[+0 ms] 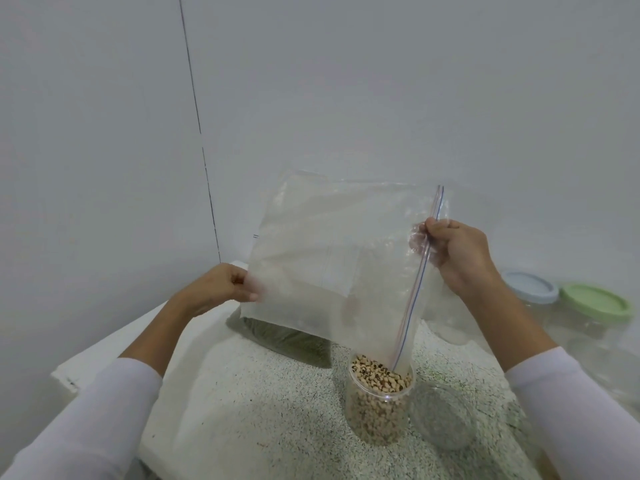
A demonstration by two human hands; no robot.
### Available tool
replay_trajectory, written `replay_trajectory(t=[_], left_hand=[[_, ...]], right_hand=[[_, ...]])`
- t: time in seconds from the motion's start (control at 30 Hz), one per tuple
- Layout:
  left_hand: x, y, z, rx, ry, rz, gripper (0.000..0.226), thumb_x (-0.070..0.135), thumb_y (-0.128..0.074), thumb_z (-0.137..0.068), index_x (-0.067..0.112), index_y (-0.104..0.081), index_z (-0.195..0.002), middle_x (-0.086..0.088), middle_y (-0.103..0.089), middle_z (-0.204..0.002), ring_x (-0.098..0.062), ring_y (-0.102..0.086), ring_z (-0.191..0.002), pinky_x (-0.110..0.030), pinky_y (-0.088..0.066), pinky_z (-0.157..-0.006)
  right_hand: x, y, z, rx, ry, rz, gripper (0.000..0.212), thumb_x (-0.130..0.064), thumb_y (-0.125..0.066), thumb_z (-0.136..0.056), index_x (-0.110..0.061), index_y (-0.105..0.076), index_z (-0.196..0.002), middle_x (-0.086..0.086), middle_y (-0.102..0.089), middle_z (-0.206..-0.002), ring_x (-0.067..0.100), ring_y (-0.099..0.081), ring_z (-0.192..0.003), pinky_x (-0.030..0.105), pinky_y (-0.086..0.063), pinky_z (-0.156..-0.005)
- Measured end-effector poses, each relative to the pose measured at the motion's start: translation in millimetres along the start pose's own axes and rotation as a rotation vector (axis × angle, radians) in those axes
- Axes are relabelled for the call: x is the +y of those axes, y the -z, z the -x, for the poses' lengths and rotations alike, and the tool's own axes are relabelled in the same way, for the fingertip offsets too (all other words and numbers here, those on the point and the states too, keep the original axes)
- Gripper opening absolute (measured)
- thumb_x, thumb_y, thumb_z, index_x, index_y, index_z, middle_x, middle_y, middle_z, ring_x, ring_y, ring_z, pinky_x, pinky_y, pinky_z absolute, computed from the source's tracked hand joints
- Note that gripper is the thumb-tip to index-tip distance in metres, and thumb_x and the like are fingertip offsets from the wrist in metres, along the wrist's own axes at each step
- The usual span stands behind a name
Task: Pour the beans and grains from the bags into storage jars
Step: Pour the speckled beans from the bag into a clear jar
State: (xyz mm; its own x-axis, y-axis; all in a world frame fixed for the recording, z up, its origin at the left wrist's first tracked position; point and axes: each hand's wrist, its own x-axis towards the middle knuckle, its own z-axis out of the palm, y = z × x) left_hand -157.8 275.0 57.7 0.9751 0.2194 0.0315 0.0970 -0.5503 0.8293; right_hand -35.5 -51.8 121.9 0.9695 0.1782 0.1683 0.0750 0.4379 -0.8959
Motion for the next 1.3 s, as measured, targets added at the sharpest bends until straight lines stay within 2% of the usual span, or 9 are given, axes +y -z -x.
replay_trajectory(t=[0.23,0.43,0.53,0.77,0.83,0.9,0.97,1.07,1.3], left_hand=[[6,-1,-2,0.155,-0.048,0.026,0.011,0.003,-0.074,-0.079,-0.004,-0.065,-0.081,-0.019,-0.066,-0.078,-0.021,-0.060,-0.070,-0.021,-0.049,-0.057],[18,-7,-5,0.238,-0.096,0.004,0.026,0.002,-0.082,-0.068,-0.007,-0.058,-0.064,-0.007,-0.045,-0.060,-0.015,-0.038,-0.056,-0.019,-0.030,-0.050],[26,-5,-7,0.231,-0.100,-0.058,0.041,-0.001,-0.082,-0.067,0.008,-0.049,-0.046,0.007,-0.032,-0.046,-0.004,-0.028,-0.043,-0.015,-0.023,-0.045],[42,-2,-5,0.138,-0.120,-0.115,0.018,-0.004,-0.078,-0.072,-0.004,-0.061,-0.064,0.011,-0.038,-0.043,-0.004,-0.032,-0.039,-0.010,-0.026,-0.043],[43,-3,-6,0.146,-0.129,-0.117,0.028,-0.005,-0.078,-0.072,-0.001,-0.054,-0.057,0.013,-0.031,-0.038,-0.005,-0.030,-0.037,-0.010,-0.023,-0.041],[40,-3,-7,0.170,-0.126,-0.086,0.046,-0.004,-0.079,-0.071,0.010,-0.041,-0.048,0.013,-0.029,-0.039,-0.005,-0.027,-0.038,-0.011,-0.021,-0.041],[35,2,-9,0.169,-0.121,-0.047,0.039,-0.008,-0.076,-0.072,0.017,-0.055,-0.050,0.014,-0.047,-0.043,-0.001,-0.043,-0.041,-0.008,-0.034,-0.046],[31,5,-5,0.154,-0.131,0.019,0.023,-0.013,-0.070,-0.075,0.010,-0.071,-0.082,0.003,-0.072,-0.070,-0.004,-0.066,-0.066,-0.010,-0.049,-0.062],[20,3,-5,0.232,-0.106,0.119,0.022,-0.008,-0.075,-0.072,0.002,-0.069,-0.091,-0.024,-0.062,-0.089,-0.026,-0.056,-0.081,-0.028,-0.046,-0.070]], right_hand=[[1,-2,4,0.011,-0.014,-0.018,0.019,0.003,-0.053,-0.092,-0.001,-0.055,-0.074,0.008,-0.062,-0.069,0.011,-0.063,-0.052,0.023,-0.054,-0.052],[7,-7,9,0.001,-0.045,0.000,0.019,0.001,-0.054,-0.092,-0.002,-0.053,-0.073,0.008,-0.060,-0.072,0.011,-0.061,-0.055,0.025,-0.057,-0.056],[9,-7,11,0.008,-0.054,0.011,0.020,0.002,-0.055,-0.092,-0.002,-0.054,-0.072,0.008,-0.060,-0.072,0.013,-0.061,-0.059,0.026,-0.058,-0.057],[10,-4,11,0.015,-0.051,-0.007,0.019,0.001,-0.054,-0.092,-0.002,-0.053,-0.073,0.006,-0.061,-0.067,0.014,-0.058,-0.056,0.026,-0.058,-0.056],[9,-3,10,0.019,-0.049,-0.019,0.019,0.001,-0.055,-0.091,-0.002,-0.053,-0.073,0.006,-0.062,-0.066,0.014,-0.058,-0.056,0.026,-0.057,-0.056],[10,-1,9,0.025,-0.043,-0.028,0.018,0.001,-0.055,-0.091,-0.003,-0.053,-0.074,0.008,-0.062,-0.070,0.015,-0.058,-0.057,0.026,-0.057,-0.055],[10,0,8,0.040,-0.026,-0.039,0.018,0.001,-0.055,-0.091,-0.003,-0.052,-0.074,0.010,-0.063,-0.073,0.016,-0.058,-0.056,0.025,-0.055,-0.054],[11,3,7,0.085,-0.005,-0.053,0.020,0.002,-0.053,-0.093,-0.004,-0.052,-0.074,0.009,-0.063,-0.075,0.016,-0.057,-0.058,0.024,-0.055,-0.053],[17,7,7,0.179,0.002,-0.036,0.022,0.000,-0.050,-0.095,-0.005,-0.051,-0.074,0.008,-0.059,-0.075,0.015,-0.056,-0.061,0.021,-0.054,-0.051]])
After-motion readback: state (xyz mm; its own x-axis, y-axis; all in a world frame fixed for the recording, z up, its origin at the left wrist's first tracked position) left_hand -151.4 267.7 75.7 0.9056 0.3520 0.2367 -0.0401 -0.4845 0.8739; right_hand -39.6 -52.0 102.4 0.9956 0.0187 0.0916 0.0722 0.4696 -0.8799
